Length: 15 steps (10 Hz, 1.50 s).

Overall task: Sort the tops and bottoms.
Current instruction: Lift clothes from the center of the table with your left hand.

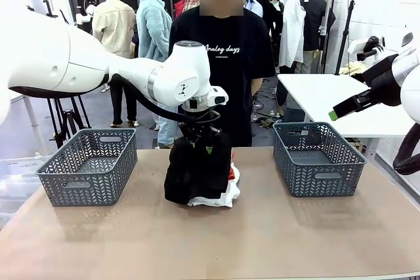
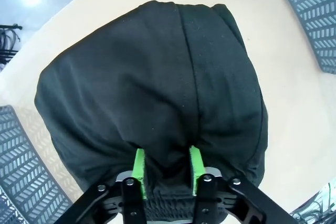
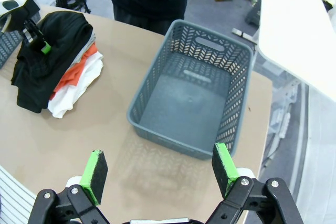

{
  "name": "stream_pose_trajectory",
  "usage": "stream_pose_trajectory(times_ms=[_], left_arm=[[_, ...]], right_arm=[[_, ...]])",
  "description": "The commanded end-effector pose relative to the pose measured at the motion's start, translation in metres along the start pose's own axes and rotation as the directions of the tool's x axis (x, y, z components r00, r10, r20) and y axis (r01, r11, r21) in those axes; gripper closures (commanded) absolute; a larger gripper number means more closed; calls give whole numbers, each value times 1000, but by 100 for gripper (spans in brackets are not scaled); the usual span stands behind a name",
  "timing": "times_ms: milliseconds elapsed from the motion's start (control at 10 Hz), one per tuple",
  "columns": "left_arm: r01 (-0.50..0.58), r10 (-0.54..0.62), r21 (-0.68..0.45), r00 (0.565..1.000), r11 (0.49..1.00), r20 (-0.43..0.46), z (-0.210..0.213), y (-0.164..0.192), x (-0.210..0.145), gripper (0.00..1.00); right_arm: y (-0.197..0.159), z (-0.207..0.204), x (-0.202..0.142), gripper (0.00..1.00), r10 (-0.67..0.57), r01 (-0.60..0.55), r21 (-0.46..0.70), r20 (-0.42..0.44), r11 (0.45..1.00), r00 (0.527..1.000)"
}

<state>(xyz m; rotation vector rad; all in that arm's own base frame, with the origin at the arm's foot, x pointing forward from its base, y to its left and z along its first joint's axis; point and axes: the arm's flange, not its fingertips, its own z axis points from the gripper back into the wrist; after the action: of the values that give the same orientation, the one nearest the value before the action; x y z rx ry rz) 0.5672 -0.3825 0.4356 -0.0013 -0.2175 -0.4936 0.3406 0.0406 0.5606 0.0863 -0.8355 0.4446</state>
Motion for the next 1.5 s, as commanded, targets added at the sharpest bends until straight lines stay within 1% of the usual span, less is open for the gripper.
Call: stream_pose_trajectory(times_ms=[0, 400, 500, 600, 1000, 1100, 1300, 1400], left_arm=[[-32, 32, 21, 999, 999, -29, -3, 2, 1, 100], [-43, 43, 6, 999, 999, -25, 6, 4, 1, 100], [-40, 40, -15, 999, 999, -17, 14, 6, -3, 100], [-8, 8, 5, 1000, 1000, -13, 3, 3, 1, 100], [-11, 11, -1, 1000, 1000, -11, 6, 1, 1, 100], [-33, 33, 6, 999, 999, 29, 22, 1, -7, 100], [-56, 49, 39, 985, 998, 164, 96, 21, 5, 100], [-51, 43, 33, 979, 998, 198, 127, 28, 6, 100]], right_arm=[[-1, -1, -1, 0, -6, 5, 14, 2, 1000, 1000], [-1, -1, -1, 0, -6, 5, 14, 2, 1000, 1000], [-1, -1, -1, 0, -6, 5, 14, 2, 1000, 1000], [-1, -1, -1, 0, -6, 5, 14, 2, 1000, 1000], [-1, -1, -1, 0, -6, 5, 14, 2, 1000, 1000], [-1, -1, -1, 0, -6, 5, 14, 2, 1000, 1000], [-1, -1, -1, 0, -6, 5, 14, 2, 1000, 1000], [-1, -1, -1, 0, -6, 5, 14, 2, 1000, 1000]])
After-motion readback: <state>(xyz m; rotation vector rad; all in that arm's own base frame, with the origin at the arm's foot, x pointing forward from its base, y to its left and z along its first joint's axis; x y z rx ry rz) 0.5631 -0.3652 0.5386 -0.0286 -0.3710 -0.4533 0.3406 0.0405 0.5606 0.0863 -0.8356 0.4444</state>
